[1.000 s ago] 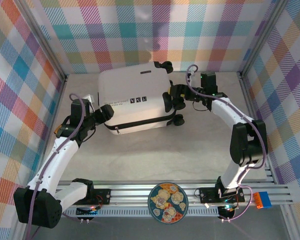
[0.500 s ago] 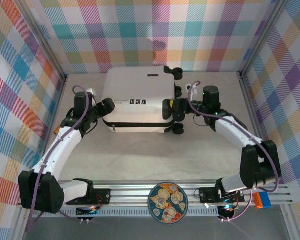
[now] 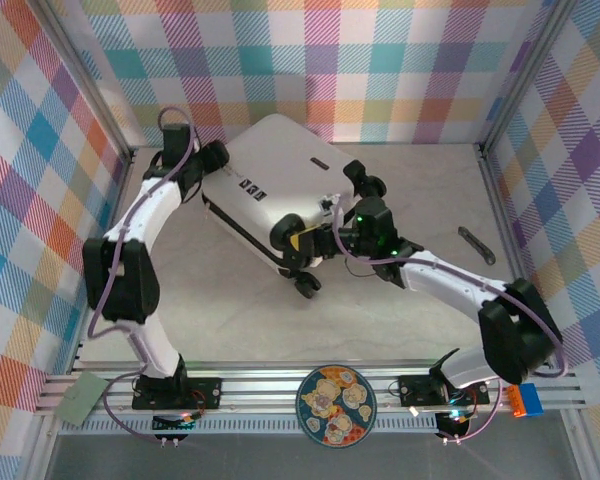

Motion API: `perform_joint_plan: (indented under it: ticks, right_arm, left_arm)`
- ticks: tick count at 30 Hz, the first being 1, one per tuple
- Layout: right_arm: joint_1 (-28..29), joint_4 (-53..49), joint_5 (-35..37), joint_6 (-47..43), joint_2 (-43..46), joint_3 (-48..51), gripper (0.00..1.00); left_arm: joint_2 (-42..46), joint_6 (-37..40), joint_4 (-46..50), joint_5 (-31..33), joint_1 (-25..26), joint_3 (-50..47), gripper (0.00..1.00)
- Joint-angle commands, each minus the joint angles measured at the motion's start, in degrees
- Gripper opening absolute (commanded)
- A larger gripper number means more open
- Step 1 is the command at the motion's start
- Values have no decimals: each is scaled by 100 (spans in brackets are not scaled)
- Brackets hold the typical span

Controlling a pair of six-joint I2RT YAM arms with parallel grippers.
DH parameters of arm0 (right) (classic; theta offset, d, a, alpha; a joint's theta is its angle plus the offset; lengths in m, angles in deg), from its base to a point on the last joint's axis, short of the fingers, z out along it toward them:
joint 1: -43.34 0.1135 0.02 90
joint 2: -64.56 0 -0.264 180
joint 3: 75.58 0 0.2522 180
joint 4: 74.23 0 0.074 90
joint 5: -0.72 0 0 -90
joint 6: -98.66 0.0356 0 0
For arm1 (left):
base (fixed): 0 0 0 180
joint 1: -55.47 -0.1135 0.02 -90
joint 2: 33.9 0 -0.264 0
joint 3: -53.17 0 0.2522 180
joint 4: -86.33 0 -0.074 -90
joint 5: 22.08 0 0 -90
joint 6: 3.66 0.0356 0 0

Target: Pack the luggage

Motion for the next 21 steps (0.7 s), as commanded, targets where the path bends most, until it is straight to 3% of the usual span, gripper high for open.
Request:
perform_joint_plan:
  ticks: [1, 9, 13, 16, 21]
  right_arm:
    - [124, -390, -119, -36, -218, -89, 40]
    - [106, -1287, 651, -595, 741, 4, 57]
    - [106, -1609, 963, -689, 1256, 135, 59]
    - [106, -1752, 1318, -721, 1688, 379, 59]
    - [106, -1642, 1871, -771, 2203, 1063, 59]
  left_arm:
    - [-169, -34, 216, -861, 273, 554, 74]
    - [1292, 14, 594, 226, 323, -569, 75]
    - [2339, -82, 749, 477, 539, -1351, 76]
    - [3128, -330, 794, 377, 877, -2016, 77]
    - [4107, -731, 794, 590, 2033, -2884, 79]
